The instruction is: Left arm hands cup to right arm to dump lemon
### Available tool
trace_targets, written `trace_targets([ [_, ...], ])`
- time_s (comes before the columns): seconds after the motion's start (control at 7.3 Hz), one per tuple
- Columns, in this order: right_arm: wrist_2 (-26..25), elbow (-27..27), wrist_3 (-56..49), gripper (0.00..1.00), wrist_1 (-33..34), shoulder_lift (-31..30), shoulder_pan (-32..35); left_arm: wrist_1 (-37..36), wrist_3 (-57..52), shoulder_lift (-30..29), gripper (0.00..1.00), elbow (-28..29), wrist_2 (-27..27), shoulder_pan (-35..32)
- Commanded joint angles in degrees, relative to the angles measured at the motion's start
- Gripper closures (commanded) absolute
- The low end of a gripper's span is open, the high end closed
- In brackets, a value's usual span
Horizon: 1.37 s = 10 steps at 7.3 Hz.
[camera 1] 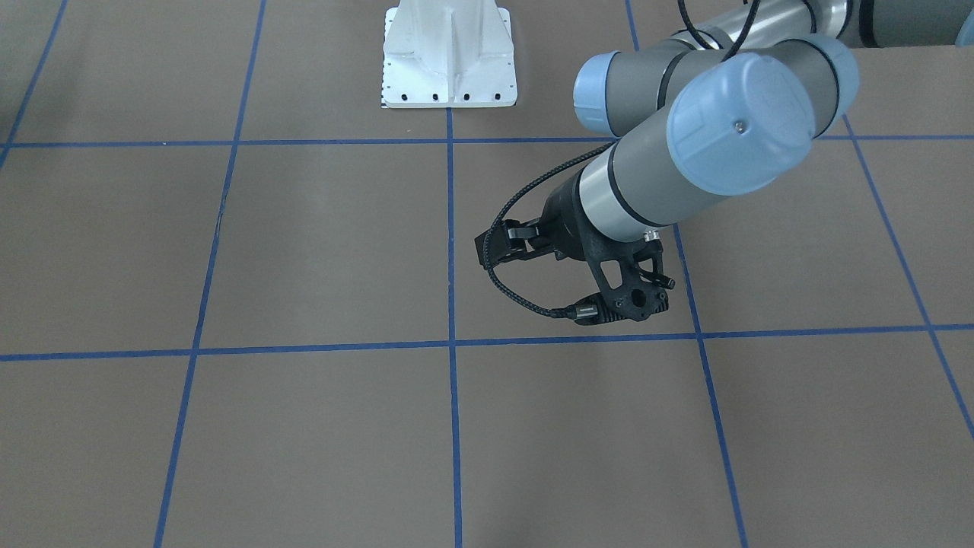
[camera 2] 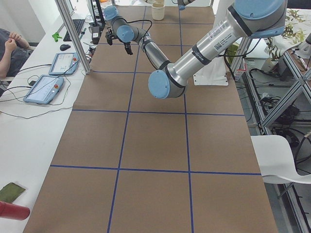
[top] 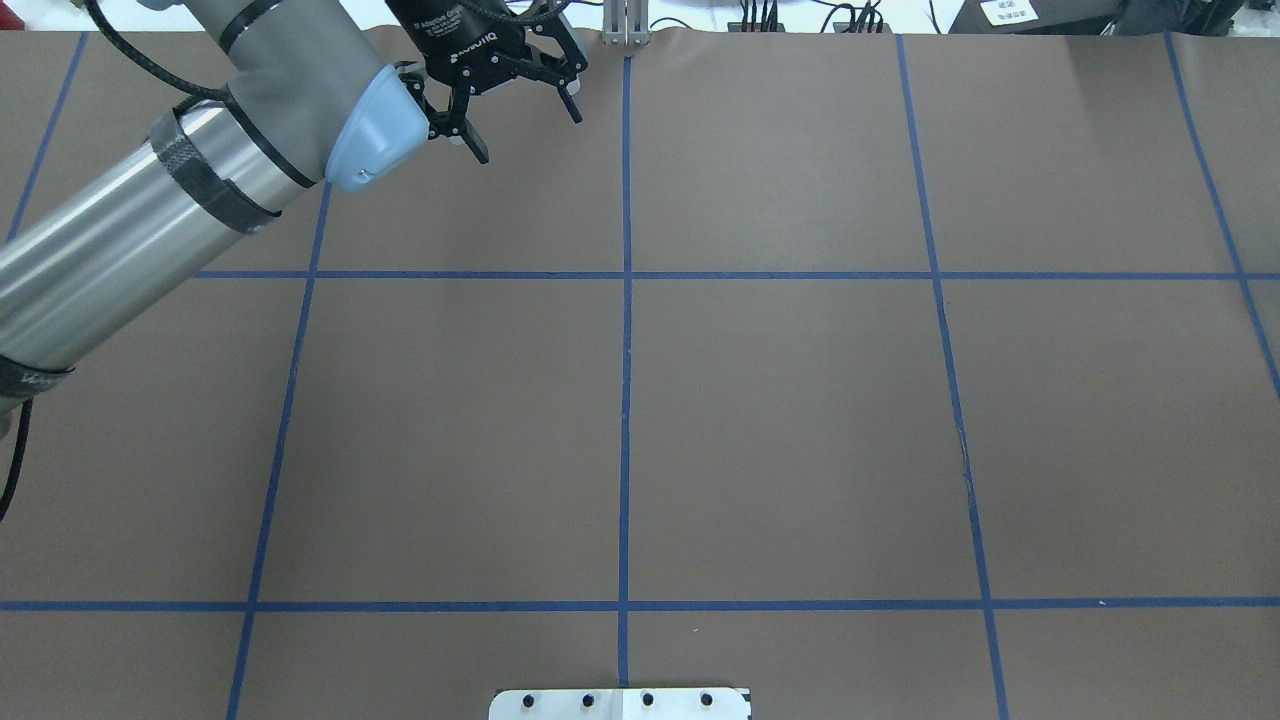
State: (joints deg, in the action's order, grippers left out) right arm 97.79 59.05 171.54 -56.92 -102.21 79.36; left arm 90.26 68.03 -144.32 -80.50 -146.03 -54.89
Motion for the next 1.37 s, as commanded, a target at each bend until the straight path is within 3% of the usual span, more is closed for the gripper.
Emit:
trace_targets([
  [0.0,-0.7,-0.1,1.2,1.00,-0.5,-0.1,0.0,0.0,0.0,0.0,0.00,0.0,0.6,0.4],
  [0.27,-3.0,-1.3,2.0,1.00,-0.5,-0.3,0.0,0.0,0.0,-0.1,0.00,0.0,0.7,0.5],
  [0.82,-2.9,-2.5,3.4,1.00,-2.1,-0.2,0.0,0.0,0.0,-0.1,0.00,0.0,1.8,1.3],
  [1.23,-2.3,-1.2,-2.3,1.00,-2.1,0.5,-0.1,0.0,0.0,0.0,0.00,0.1,1.8,1.4],
])
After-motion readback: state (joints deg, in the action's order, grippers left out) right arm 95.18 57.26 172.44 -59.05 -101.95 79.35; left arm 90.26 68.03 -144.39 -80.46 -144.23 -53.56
